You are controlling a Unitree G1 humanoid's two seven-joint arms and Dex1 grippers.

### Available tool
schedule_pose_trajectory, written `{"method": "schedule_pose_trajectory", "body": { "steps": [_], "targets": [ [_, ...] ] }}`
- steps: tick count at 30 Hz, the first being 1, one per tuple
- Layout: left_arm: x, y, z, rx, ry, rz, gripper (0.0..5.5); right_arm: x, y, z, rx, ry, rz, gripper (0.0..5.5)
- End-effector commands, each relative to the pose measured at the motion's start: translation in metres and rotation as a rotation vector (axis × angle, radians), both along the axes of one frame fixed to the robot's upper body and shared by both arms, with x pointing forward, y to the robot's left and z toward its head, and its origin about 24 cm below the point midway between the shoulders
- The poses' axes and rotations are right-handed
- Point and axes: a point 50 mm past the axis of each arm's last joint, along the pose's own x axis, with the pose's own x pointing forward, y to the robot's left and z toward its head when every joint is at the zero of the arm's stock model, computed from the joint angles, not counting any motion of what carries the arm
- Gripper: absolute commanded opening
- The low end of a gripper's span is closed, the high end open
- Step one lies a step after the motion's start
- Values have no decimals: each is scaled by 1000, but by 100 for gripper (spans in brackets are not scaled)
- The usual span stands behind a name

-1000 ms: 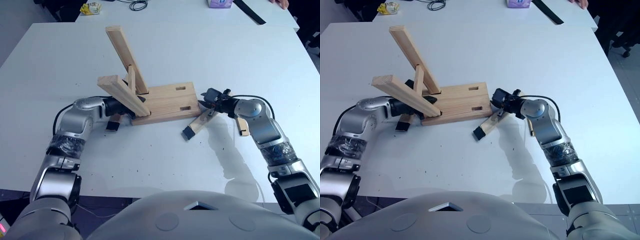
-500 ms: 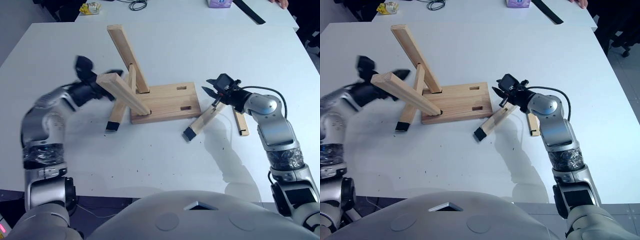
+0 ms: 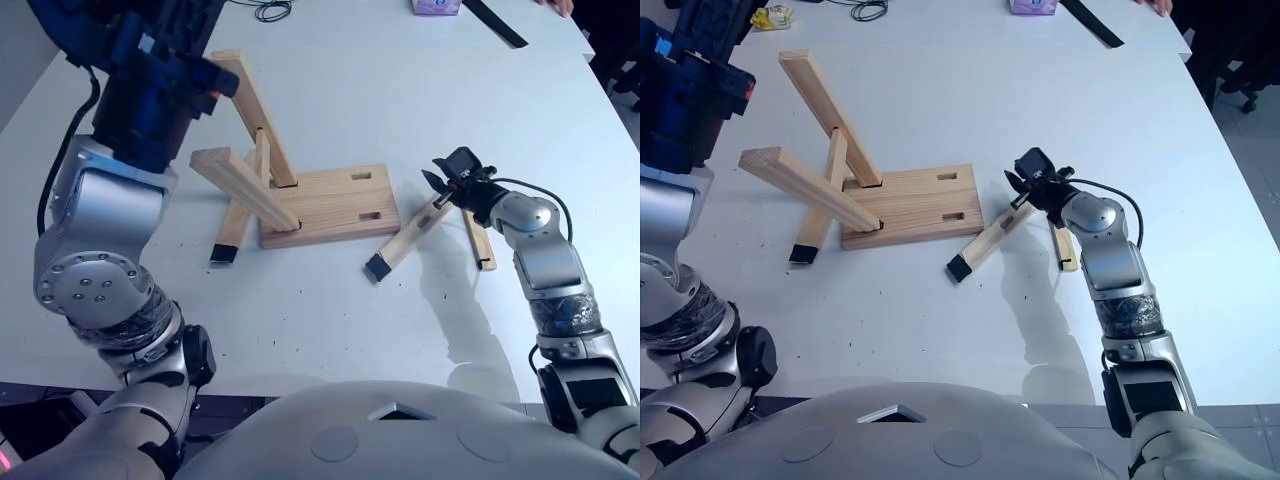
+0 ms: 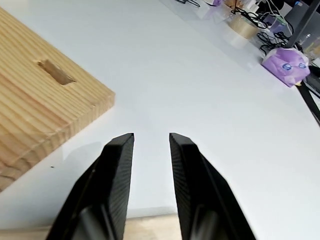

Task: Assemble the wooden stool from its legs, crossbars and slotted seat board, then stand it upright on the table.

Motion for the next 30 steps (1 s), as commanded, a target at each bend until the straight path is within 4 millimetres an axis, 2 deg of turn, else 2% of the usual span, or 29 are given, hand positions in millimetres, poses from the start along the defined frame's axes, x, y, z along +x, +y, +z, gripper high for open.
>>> {"method": "schedule_pose_trajectory", "body": {
  "steps": [1,4,7,8,9,11,14,17,20,24,27,30],
  "targets": [
    [-6,3,16,97,-58,-9,0,6,-4,5,-11,-27,-1,130],
    [-5,6,23,138,-73,-14,0,6,-3,4,-10,-31,-4,130],
    [-15,3,32,130,-155,-91,0,5,-2,3,1,-30,-10,130],
    [-16,3,30,127,-134,-99,0,4,-1,2,3,-27,-10,130],
    [-13,3,21,155,-68,-89,0,4,-1,1,7,-23,-7,130],
    [2,3,-22,296,210,-40,0,3,0,0,8,-15,-5,130],
    [-3,7,-81,482,488,-50,0,5,-1,1,1,-9,-4,130],
    [-2,14,-107,539,591,0,0,7,0,4,6,-14,-1,130],
    [0,7,-95,463,500,-13,0,6,2,4,16,-9,6,130],
    [2,8,-65,331,351,-24,0,2,2,-1,10,8,10,130],
    [7,15,-35,225,219,-8,0,0,3,-3,16,13,5,130],
    [5,29,14,67,-7,19,0,-1,4,-4,19,15,5,130]
  ]
}}
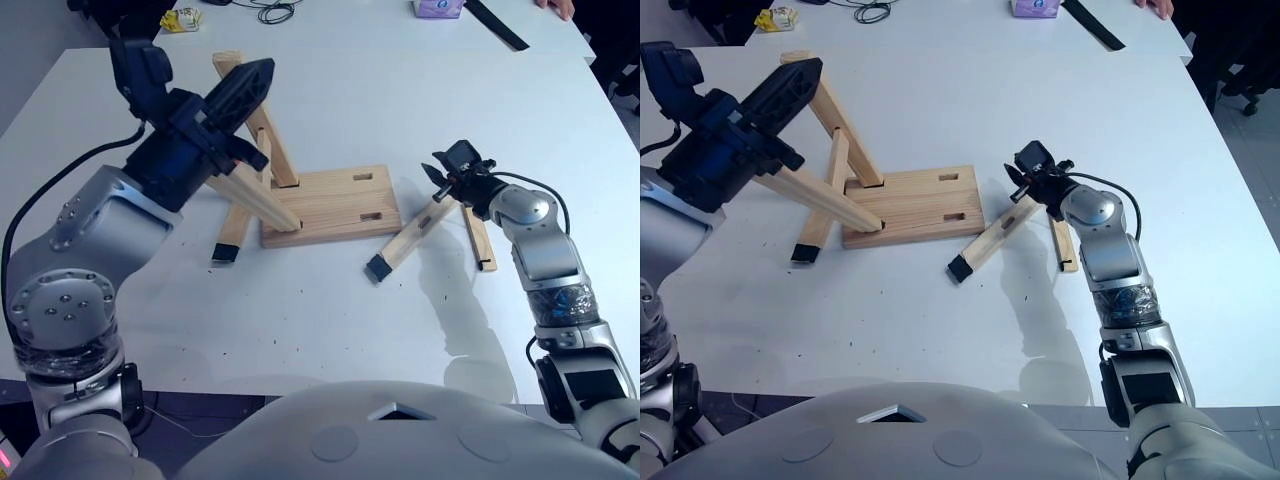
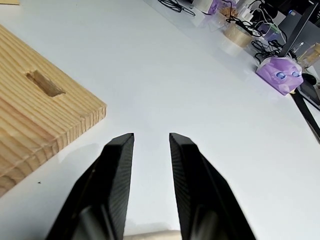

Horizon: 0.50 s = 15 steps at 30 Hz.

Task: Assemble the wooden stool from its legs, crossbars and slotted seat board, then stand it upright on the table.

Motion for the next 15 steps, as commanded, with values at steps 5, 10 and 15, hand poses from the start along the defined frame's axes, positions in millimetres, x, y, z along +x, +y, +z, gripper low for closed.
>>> {"method": "schedule_pose_trajectory", "body": {
  "steps": [5,10,15],
  "targets": [
    [-13,47,89,-305,-387,80,0,-1,4,-2,2,5,19,130],
    [3,94,-47,-76,182,283,0,-8,2,-7,-14,12,22,130],
    [-45,94,-110,140,373,86,0,8,4,-10,-80,-17,51,130]
  ]
}}
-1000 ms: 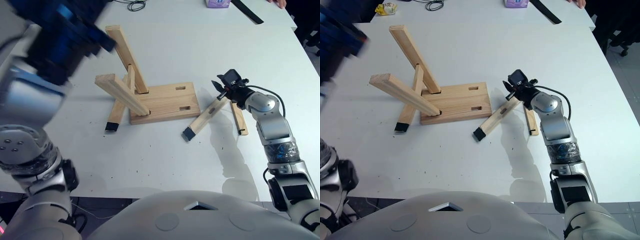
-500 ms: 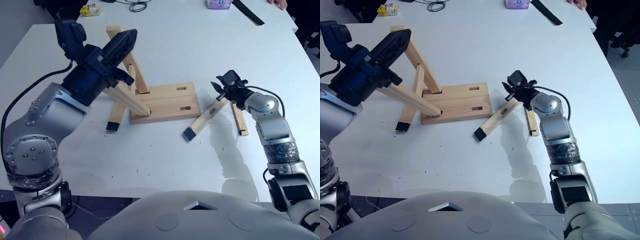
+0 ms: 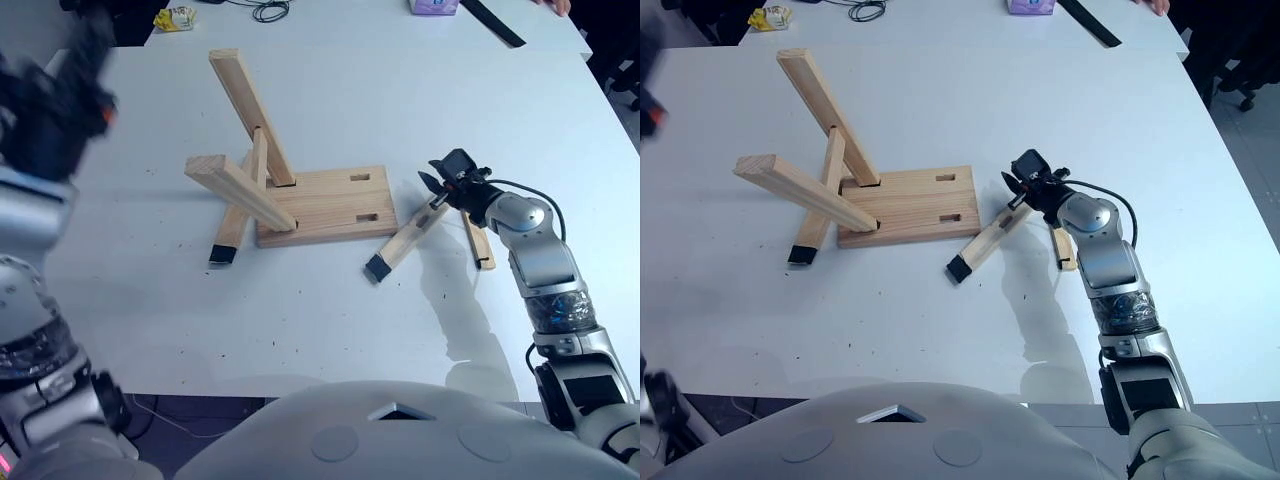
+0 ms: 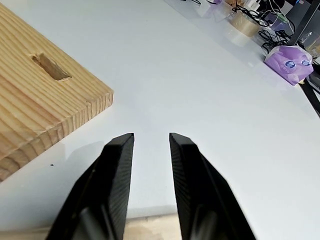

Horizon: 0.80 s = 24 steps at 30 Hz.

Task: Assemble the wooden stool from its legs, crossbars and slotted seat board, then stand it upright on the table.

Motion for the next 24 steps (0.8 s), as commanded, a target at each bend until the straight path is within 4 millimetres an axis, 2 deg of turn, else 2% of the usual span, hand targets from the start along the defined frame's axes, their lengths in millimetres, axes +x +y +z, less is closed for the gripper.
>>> {"method": "schedule_pose_trajectory", "body": {
  "steps": [1,6,9,11,15,20,24],
  "targets": [
    [-43,-4,-57,157,218,-256,0,17,0,-5,-90,-26,40,130],
    [-48,-24,-52,216,173,-498,0,37,-8,-10,-159,-20,70,130],
    [-47,-39,-55,245,179,-607,0,52,-8,-8,-176,-29,80,130],
    [-45,-50,-65,238,210,-647,0,64,-2,-6,-163,-44,85,130],
    [-43,-71,-99,276,346,-738,0,81,16,-2,-141,-76,100,130],
    [-39,-79,-120,351,429,-752,0,84,45,-8,-90,-30,203,130],
    [-22,-84,-133,421,453,-710,0,73,58,-34,-176,99,280,130]
  ]
}}
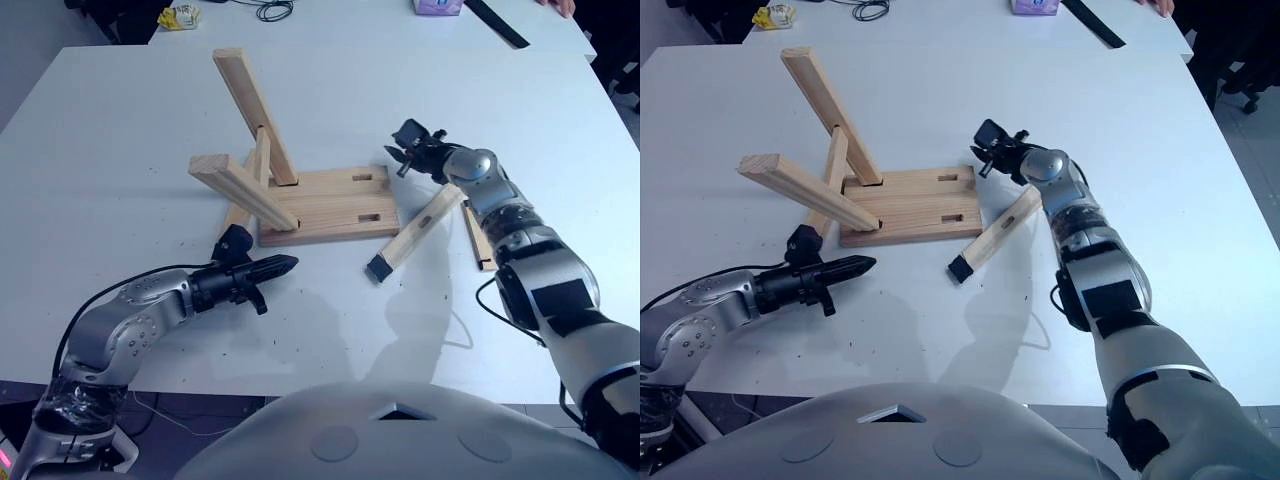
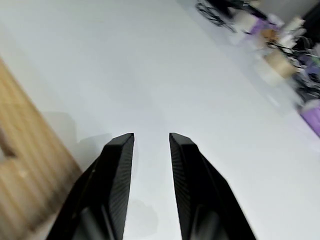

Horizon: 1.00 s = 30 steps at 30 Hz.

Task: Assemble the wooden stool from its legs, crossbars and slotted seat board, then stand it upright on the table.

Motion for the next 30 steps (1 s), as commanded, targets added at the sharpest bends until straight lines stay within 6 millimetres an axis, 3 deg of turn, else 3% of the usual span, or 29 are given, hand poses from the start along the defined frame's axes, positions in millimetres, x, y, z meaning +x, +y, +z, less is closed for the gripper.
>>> {"method": "schedule_pose_trajectory", "body": {
  "steps": [1,4,10,16,21,30],
  "targets": [
    [20,-5,-9,67,-16,30,0,-11,8,-23,-128,109,81,130],
    [37,-6,-14,113,-30,79,0,-21,-5,-35,-166,187,132,130],
    [52,0,-15,154,-60,151,0,-26,-24,-31,-137,216,183,130],
    [56,10,-16,140,-68,209,0,-41,-13,-28,-30,242,306,130],
    [55,13,-14,133,-73,217,0,-54,-1,-16,94,228,300,130],
    [54,19,-10,137,-93,241,0,-87,-9,4,152,216,215,130]
  ]
}}
